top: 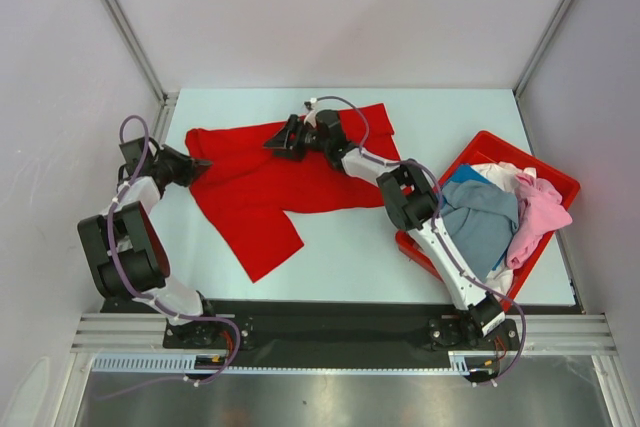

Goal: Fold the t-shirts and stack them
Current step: Fold the tshirt

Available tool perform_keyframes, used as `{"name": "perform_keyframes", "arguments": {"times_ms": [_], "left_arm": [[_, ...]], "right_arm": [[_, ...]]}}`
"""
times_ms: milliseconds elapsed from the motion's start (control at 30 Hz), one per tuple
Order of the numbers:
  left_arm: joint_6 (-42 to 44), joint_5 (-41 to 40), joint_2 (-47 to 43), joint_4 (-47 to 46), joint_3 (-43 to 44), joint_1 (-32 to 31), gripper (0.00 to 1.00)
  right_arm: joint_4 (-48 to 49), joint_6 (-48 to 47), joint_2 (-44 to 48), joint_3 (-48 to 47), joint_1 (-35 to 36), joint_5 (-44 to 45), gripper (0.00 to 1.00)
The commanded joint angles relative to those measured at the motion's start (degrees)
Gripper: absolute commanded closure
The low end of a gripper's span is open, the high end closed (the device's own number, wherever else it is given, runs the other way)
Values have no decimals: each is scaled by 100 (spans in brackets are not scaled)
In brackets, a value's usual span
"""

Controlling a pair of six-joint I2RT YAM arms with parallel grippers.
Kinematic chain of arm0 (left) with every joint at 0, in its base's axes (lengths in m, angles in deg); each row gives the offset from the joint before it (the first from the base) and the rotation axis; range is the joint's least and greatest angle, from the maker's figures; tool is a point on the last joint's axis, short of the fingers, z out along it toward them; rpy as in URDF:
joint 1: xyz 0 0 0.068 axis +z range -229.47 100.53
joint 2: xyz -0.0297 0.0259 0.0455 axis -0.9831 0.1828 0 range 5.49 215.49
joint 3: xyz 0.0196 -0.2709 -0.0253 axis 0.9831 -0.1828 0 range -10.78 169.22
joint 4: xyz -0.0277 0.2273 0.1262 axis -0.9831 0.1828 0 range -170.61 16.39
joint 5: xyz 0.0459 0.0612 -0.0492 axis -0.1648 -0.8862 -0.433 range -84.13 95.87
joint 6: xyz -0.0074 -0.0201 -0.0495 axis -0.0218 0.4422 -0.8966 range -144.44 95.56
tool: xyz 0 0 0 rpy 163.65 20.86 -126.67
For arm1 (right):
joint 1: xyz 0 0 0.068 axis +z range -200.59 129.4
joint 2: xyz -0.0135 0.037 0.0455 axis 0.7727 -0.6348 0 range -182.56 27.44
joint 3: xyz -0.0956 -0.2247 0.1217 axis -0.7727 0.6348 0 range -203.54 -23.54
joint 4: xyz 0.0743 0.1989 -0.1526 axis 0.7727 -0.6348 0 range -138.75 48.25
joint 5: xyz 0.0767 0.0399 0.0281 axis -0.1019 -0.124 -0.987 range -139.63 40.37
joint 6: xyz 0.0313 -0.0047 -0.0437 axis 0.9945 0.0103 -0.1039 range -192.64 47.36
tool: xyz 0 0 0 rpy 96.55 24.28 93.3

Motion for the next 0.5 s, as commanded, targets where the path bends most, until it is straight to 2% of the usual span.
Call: {"name": "perform_keyframes", "arguments": {"times_ms": [0,300,467], "left_arm": [[-186,175,-28,-179,135,59,100],[-265,210,-124,-258,108,59,100],[-283,263,-19,-284,231,50,100]], "right_arm": [[703,403,-220,-146,125,-44,34],[1644,1316,-493,-24,318,123,37],[936,624,-159,355,248,377,38]]}}
